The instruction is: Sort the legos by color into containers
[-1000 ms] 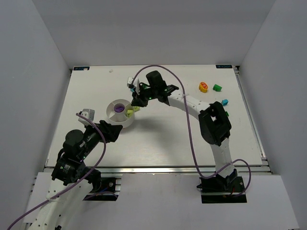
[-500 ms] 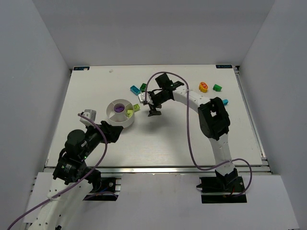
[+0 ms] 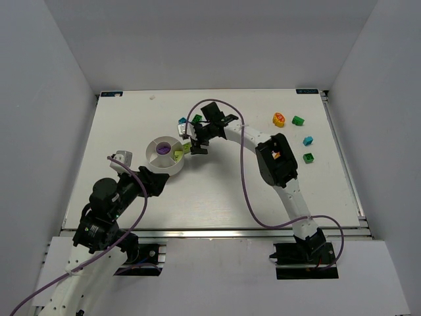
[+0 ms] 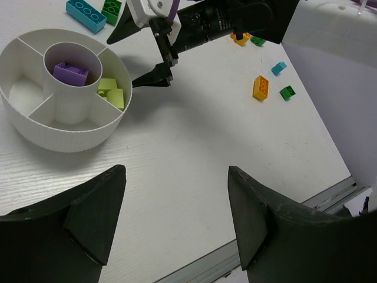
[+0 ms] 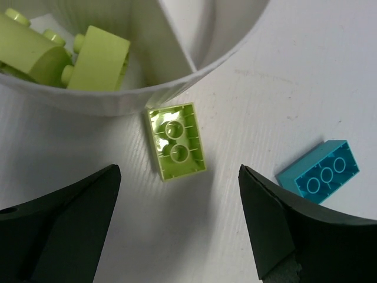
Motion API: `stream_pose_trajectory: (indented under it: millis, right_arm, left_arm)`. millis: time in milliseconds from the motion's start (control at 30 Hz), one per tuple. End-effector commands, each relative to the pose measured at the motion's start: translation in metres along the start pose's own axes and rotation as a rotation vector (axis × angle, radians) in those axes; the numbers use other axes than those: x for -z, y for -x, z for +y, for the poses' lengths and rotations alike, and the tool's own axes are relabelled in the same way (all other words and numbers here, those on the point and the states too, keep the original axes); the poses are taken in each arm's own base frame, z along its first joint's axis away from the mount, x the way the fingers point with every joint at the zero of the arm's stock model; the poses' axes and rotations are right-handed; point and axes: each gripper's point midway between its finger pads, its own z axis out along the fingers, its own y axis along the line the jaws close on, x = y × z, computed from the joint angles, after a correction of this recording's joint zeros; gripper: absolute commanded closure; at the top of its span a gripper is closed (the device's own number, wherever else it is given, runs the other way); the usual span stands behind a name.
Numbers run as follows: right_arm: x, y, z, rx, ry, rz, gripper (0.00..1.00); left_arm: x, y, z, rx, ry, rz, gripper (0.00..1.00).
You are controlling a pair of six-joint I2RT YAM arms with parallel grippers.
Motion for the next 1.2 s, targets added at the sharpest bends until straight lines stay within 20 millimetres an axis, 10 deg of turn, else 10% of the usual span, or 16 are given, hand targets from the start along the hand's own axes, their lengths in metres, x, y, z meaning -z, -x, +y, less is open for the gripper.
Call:
stream_pose_trajectory:
  millis: [0,433,733,1167]
  right_arm:
    - [-0.004,0.009,-0.018,-0.015,-0.047,-0.030,0.15]
    - [-0.027,0.005,-0.012,-0.034,0.001,-0.084,0.29]
    - [-0.025,-0.010,0.007,-0.059,0.065,-0.055,0.78]
    - [0.070,-0.001,-0.055,-0.113,-0.333,0.106,1.00]
  left_arm:
    - [-0.004,-0.004,0.004,-0.007,0.012,0.011,0.20]
    - [-0.004,-0.004,0.007,-0.005,0.025,0.010,0.20]
    - [-0.003,-0.004,0.006,-0.005,0.025,0.006,0.21]
    - [0.001,-0.002,0.004,-0.003,0.016,-0.015,0.20]
